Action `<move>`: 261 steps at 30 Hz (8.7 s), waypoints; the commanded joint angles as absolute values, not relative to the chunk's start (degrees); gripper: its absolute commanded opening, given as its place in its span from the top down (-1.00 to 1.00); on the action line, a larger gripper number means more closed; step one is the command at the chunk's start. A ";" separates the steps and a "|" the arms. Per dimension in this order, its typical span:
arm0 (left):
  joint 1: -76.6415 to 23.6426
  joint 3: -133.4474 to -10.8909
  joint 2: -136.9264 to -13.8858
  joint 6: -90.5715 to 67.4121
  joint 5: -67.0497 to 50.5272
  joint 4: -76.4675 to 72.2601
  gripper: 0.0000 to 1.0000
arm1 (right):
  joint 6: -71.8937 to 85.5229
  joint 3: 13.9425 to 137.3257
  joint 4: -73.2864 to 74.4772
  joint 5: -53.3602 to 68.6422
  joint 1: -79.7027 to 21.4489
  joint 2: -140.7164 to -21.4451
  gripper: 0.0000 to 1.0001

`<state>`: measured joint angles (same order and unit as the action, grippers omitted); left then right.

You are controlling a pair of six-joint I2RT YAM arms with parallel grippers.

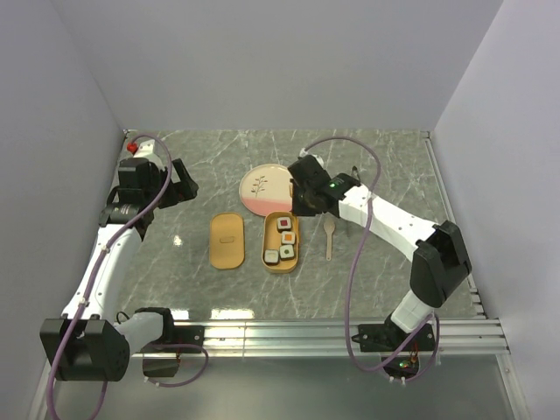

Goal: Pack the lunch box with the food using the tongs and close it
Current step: Place the utensil into the utensil case, then pick up a utensil with the right arm, then place the utensil into the utensil case

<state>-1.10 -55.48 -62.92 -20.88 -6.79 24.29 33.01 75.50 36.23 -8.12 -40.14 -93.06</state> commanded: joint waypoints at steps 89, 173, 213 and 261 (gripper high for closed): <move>-1.14 -52.73 -60.38 -21.53 -6.94 20.65 -0.99 | 31.99 74.80 32.96 -2.90 -45.62 -98.36 0.28; -1.32 -56.43 -64.25 -21.27 -7.82 23.03 -0.99 | 34.54 49.39 23.46 -12.57 -31.46 -93.78 0.74; -1.32 -53.17 -61.17 -21.71 -7.56 21.27 -0.99 | 28.74 75.67 31.73 2.29 -45.61 -101.33 0.95; -1.32 -52.38 -60.38 -21.53 -7.47 21.01 -0.99 | 31.38 75.50 36.56 -5.18 -46.23 -103.71 0.22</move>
